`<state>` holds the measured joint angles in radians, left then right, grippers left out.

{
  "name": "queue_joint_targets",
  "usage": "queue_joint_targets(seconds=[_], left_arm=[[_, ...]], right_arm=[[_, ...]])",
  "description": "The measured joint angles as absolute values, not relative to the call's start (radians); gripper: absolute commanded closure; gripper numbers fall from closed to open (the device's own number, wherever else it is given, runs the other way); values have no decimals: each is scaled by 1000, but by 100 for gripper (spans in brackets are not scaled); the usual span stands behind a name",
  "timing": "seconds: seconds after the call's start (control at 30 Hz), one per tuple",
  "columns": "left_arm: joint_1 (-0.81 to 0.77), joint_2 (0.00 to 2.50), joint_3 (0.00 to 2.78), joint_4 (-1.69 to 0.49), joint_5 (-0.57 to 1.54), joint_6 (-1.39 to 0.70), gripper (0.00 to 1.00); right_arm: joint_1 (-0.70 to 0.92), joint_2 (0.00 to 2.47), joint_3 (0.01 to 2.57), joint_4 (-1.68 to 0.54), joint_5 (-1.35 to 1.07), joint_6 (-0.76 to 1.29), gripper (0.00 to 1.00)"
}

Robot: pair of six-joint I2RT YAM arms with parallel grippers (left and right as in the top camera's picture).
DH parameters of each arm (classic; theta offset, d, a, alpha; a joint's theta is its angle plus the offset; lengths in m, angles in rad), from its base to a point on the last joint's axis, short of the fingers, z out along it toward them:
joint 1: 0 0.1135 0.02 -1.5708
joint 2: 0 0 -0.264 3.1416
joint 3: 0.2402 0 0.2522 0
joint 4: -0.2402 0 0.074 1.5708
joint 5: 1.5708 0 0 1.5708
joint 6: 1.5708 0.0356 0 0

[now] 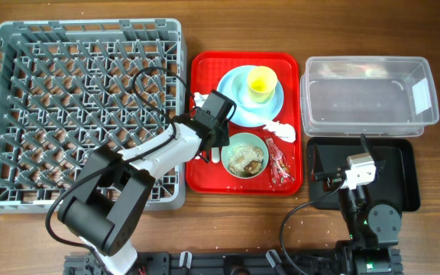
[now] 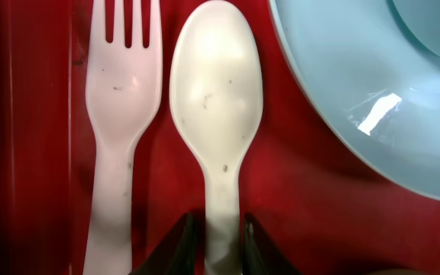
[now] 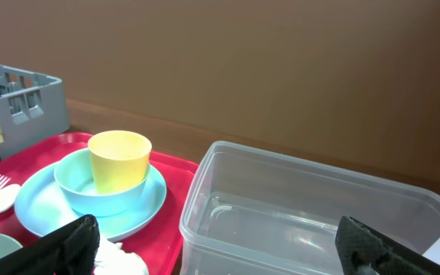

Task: Sort waste into correct bins and load items into the dishwasher rack
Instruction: 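Reach the left gripper to the white spoon on the red tray and grasp, then carry the spoon left into the grey rack and open the left gripper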

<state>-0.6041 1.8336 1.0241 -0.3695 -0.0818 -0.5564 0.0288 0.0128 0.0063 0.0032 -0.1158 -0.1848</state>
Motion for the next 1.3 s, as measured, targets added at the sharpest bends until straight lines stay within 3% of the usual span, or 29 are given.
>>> queue_joint_targets(seconds=[0.1,0.13,0.17,0.43,0.63,0.67,0.73,0.87,1.1,1.3], left_arm=[[-604,1834,1024,-369,-82,-559,81],[-604,1836,1024,-368,-82,-559,85],[-604,1840,1024,-362,-83,-559,96],[-607,1822,1032,-311,-91,-563,96],[-607,1429,1030,-405,-368,-562,96],[-607,1377,1032,-440,-414,-562,91],[-602,1333,1035,-555,-508,-554,86],[-558,1422,1033,-588,-550,-459,88],[-384,1530,1031,-447,-360,-292,89],[-377,1530,1031,-462,-267,-282,94]], right_arm=[[29,13,6,3,-116,-184,0],[29,13,6,3,-116,-185,0],[29,13,6,3,-116,-185,0],[29,13,6,3,-116,-184,0],[29,13,6,4,-116,-184,0],[29,13,6,4,-116,-185,0],[29,13,6,3,-116,-184,0],[29,13,6,3,-116,-184,0],[29,13,6,3,-116,-184,0],[29,13,6,3,-116,-184,0]])
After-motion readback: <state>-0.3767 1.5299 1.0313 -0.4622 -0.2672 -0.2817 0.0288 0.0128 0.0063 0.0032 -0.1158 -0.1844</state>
